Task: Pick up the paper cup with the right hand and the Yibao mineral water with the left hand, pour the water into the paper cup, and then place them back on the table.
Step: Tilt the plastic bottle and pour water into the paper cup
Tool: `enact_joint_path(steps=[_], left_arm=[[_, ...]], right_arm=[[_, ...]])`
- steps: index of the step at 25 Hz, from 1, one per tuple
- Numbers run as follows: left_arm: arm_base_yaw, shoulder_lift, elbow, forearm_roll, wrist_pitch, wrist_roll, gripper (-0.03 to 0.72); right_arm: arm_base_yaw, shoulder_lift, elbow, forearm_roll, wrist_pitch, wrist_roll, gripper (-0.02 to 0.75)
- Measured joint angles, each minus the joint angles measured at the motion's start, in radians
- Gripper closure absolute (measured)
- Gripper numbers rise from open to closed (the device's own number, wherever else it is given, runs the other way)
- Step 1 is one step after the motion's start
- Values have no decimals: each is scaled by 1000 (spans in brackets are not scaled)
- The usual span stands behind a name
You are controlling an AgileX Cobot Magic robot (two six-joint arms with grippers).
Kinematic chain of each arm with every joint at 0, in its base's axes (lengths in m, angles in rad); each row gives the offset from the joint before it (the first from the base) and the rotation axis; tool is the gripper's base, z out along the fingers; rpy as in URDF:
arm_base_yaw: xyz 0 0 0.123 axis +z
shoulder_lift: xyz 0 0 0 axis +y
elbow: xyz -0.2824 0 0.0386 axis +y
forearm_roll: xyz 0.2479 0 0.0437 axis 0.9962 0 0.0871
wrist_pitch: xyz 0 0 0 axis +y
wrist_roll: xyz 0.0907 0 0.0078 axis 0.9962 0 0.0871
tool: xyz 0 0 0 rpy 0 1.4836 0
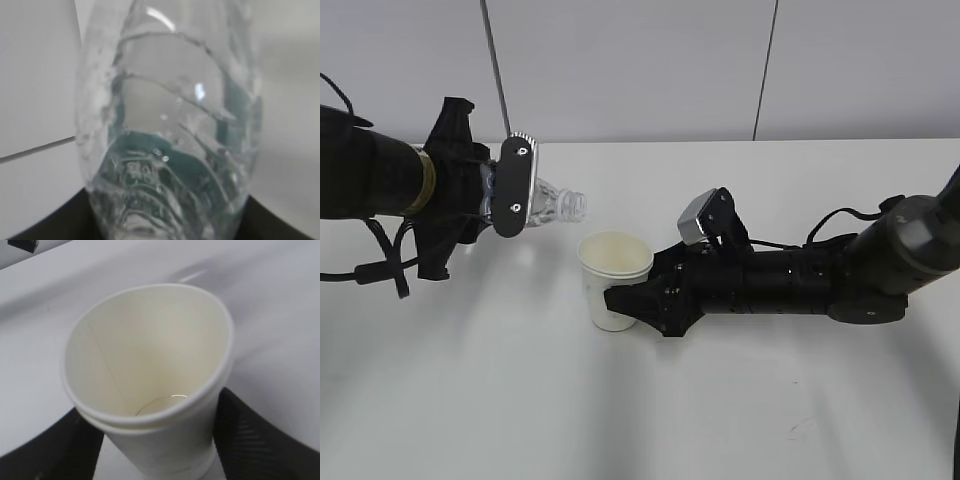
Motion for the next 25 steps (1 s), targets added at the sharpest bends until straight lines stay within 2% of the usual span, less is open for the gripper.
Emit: enact_joint_path(steps=[25], left_arm=[[0, 0, 0, 21, 13, 0, 340]], right_arm=[[0, 0, -1, -2, -2, 0, 226]])
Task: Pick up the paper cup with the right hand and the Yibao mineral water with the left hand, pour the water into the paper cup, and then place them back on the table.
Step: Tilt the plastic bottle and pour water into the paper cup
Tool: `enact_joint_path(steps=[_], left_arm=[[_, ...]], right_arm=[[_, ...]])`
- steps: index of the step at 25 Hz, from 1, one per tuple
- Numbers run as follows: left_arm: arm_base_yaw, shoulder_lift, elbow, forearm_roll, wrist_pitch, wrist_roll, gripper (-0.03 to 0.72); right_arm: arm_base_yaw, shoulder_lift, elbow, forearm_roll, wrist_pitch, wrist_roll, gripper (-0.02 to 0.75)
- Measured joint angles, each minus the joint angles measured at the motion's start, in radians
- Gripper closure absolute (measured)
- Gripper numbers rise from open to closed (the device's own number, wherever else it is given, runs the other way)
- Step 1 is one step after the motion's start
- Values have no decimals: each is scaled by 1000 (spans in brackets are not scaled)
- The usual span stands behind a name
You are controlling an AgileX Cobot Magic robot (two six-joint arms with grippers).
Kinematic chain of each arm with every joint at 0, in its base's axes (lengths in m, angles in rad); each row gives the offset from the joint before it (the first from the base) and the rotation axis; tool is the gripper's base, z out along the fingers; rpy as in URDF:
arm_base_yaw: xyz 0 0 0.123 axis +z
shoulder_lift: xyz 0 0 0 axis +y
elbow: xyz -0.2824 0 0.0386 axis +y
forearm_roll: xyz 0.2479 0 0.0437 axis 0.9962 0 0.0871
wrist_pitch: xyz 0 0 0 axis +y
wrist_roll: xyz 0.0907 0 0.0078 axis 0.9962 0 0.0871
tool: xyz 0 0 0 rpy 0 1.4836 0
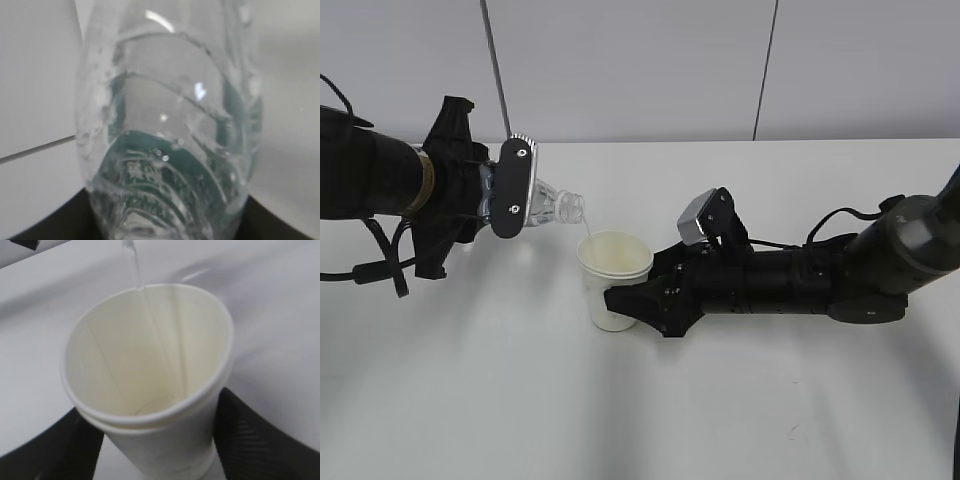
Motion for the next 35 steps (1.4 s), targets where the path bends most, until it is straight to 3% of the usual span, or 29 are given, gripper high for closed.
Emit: enact_joint_path(steps=[35], left_arm=[[-28, 0, 0, 31, 52, 0, 342]], right_arm=[[0, 0, -31, -43, 11, -22, 226]])
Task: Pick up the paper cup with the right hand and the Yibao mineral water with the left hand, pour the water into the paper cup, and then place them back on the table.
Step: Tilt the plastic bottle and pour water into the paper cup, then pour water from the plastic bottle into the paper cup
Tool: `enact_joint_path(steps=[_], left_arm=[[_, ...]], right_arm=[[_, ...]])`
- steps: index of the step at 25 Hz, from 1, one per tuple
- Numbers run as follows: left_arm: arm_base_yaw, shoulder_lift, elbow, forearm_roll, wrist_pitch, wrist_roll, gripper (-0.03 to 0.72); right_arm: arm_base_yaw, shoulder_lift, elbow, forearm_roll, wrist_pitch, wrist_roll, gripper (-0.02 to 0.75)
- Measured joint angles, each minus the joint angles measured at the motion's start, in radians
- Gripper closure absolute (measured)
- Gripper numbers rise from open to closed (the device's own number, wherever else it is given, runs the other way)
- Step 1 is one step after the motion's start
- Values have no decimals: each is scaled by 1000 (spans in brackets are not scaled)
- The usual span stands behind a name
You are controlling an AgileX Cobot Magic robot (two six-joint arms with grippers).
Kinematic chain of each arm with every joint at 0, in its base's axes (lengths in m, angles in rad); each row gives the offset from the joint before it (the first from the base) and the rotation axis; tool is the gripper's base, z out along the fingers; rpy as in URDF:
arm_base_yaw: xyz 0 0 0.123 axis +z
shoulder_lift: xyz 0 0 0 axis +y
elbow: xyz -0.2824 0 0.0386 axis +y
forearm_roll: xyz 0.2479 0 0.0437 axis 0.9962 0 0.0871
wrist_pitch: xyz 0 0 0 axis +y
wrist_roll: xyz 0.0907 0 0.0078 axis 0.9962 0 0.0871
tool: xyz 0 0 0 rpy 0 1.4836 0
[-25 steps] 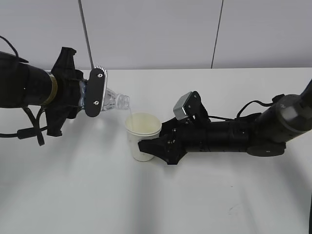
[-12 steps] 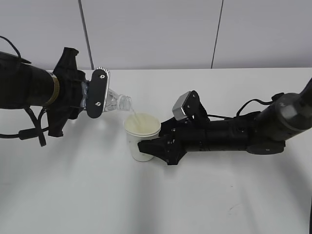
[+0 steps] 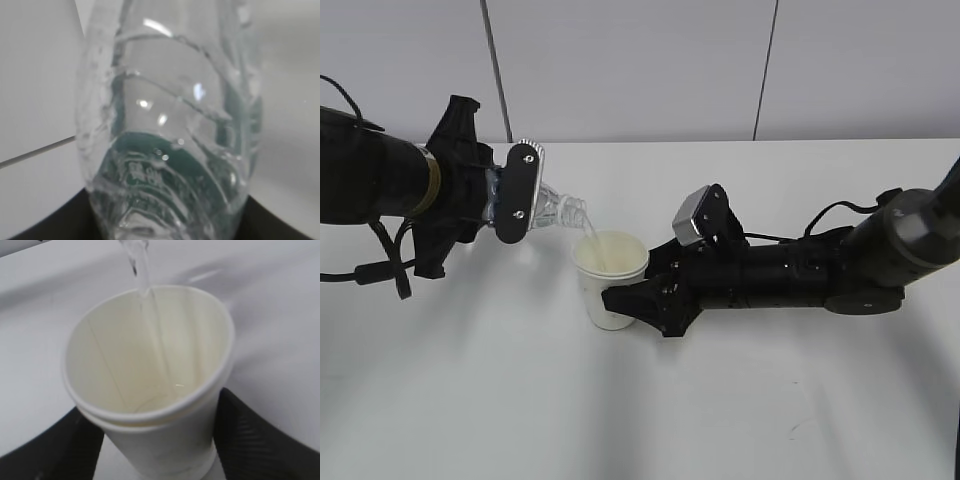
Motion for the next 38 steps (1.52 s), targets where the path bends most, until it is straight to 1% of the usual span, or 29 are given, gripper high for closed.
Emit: enact_joint_path(steps=[26, 31, 38], left_arm=[[0, 0, 0, 16, 1, 0, 347], [0, 0, 0, 46, 17, 0, 347], [0, 0, 0, 50, 23, 0, 348]], right_arm=[[0, 0, -38, -41, 0, 28, 226], [0, 0, -38, -45, 0, 28, 226], [0, 0, -38, -45, 0, 28, 226]])
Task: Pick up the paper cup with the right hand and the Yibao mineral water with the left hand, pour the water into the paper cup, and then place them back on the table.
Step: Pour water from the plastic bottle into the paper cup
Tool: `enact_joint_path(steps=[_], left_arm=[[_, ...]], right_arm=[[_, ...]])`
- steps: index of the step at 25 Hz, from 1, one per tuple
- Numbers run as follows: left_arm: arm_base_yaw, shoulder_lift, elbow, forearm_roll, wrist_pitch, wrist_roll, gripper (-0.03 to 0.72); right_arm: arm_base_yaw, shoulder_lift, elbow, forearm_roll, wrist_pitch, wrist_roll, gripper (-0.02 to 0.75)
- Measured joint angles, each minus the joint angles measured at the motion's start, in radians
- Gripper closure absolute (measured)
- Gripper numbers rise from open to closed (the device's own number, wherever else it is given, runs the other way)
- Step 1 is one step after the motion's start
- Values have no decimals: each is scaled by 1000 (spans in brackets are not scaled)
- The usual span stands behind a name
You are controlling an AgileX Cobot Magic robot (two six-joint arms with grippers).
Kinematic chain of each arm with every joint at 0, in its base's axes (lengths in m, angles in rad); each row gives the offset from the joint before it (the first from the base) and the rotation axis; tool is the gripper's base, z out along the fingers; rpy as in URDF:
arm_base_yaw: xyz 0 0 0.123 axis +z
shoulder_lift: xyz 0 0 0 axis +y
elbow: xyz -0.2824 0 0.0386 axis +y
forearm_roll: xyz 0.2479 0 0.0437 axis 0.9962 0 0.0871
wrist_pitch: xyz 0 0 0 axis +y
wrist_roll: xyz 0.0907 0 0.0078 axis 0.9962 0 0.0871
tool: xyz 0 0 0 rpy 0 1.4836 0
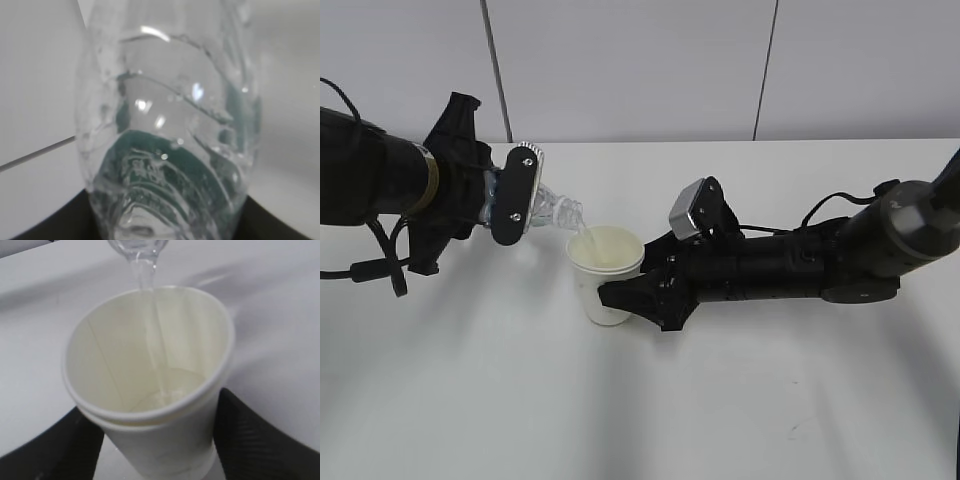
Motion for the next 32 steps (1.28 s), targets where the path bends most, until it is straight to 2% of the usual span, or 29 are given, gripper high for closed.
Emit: enact_joint_path(steps=[32], left_arm=[[0, 0, 0, 8, 4, 0, 349]], right_arm=[[0, 0, 0, -6, 2, 2, 226]])
